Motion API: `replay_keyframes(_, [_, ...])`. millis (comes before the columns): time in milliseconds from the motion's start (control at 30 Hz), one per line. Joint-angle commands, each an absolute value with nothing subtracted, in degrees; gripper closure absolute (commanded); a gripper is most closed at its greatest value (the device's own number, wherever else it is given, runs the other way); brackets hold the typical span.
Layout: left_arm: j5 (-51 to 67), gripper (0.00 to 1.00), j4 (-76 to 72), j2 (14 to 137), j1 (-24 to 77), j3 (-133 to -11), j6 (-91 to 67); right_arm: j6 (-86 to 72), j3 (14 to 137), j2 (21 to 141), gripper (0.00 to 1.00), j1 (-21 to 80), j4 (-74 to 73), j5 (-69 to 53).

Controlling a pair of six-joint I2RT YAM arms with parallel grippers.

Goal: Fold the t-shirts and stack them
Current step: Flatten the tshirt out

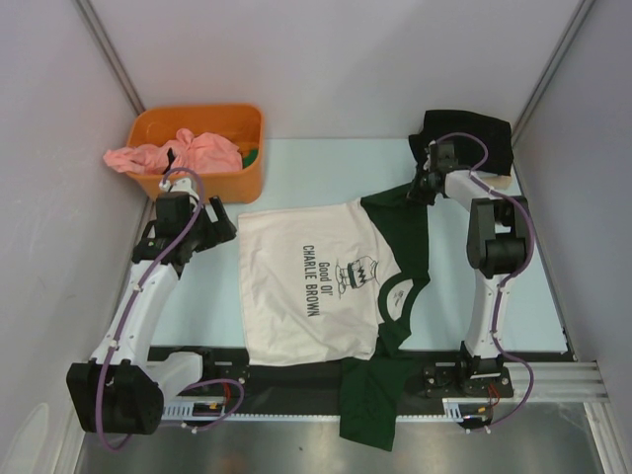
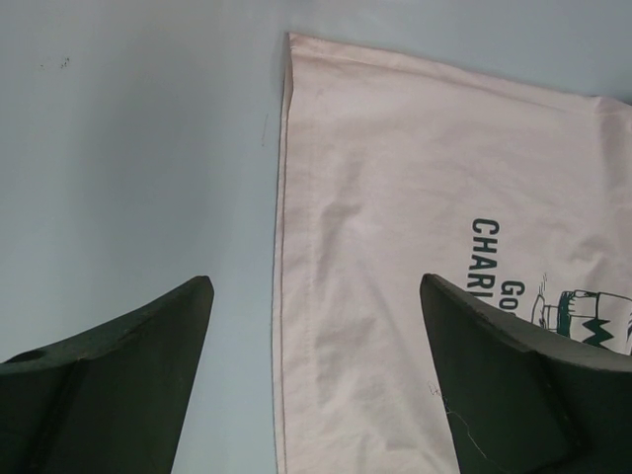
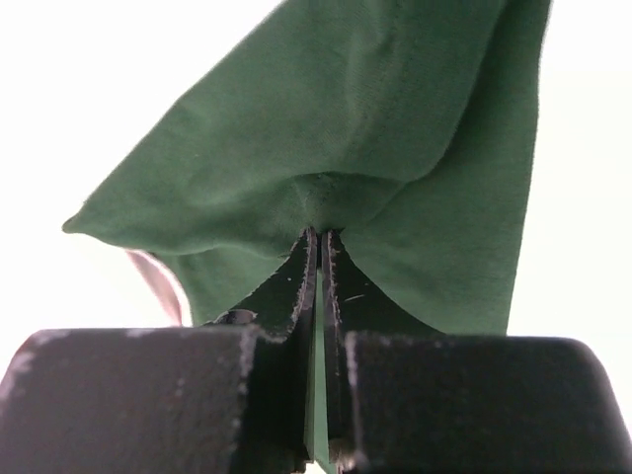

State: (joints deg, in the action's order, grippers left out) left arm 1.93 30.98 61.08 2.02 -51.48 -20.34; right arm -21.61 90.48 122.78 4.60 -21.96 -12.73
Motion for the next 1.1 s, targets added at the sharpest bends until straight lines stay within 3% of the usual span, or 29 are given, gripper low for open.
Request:
replay_keyframes(0, [2.6,0.08,29.3,59.6,2.4,-51.6,-19.2,-21.8,97.6,122.7,1.00,5.4,-21.5,-14.8])
replay_keyframes(67, [2.6,0.08,29.4,59.6,2.4,-51.6,-19.2,-21.7,103.4,126.4,1.00,6.1,-23.5,-15.7])
replay_keyframes(167, [2.5,0.08,29.4,59.6,2.3,-51.7,-19.2,-21.8,123.8,135.0,1.00,7.8,-26.6,-19.0])
replay_keyframes(267, [2.0,0.08,29.4,60.0,2.3,-51.7,-19.1,-22.4,135.7,144.2,1.00,9.6,-26.9,-21.2])
replay_keyframes(333, [1.9,0.08,29.4,60.3,2.3,-51.7,-19.1,-23.3,143.7,149.4,0.46,10.0,-27.0,-20.9])
replay_keyframes(400, [2.1,0.08,29.4,60.8,2.3,-51.5,-19.2,-24.7,144.1,149.9,0.03,9.8,-25.9,-20.5])
replay_keyframes(467, [2.3,0.08,29.2,61.3,2.3,-51.5,-19.2,-24.6,139.0,147.6,0.00,9.5,-25.1,-19.9])
replay_keyframes(600, [3.3,0.08,29.0,63.8,2.3,-52.2,-20.4,-22.5,116.8,129.1,0.00,9.8,-16.0,-16.3])
replay_keyframes(800, [5.2,0.11,27.5,68.9,1.2,-52.7,-25.2,-21.2,90.6,106.1,0.00,8.4,-14.8,-10.0])
replay_keyframes(1067, [3.5,0.20,18.6,81.7,0.8,-53.0,-32.5,-21.7,70.8,94.6,0.00,1.2,-16.6,-12.7])
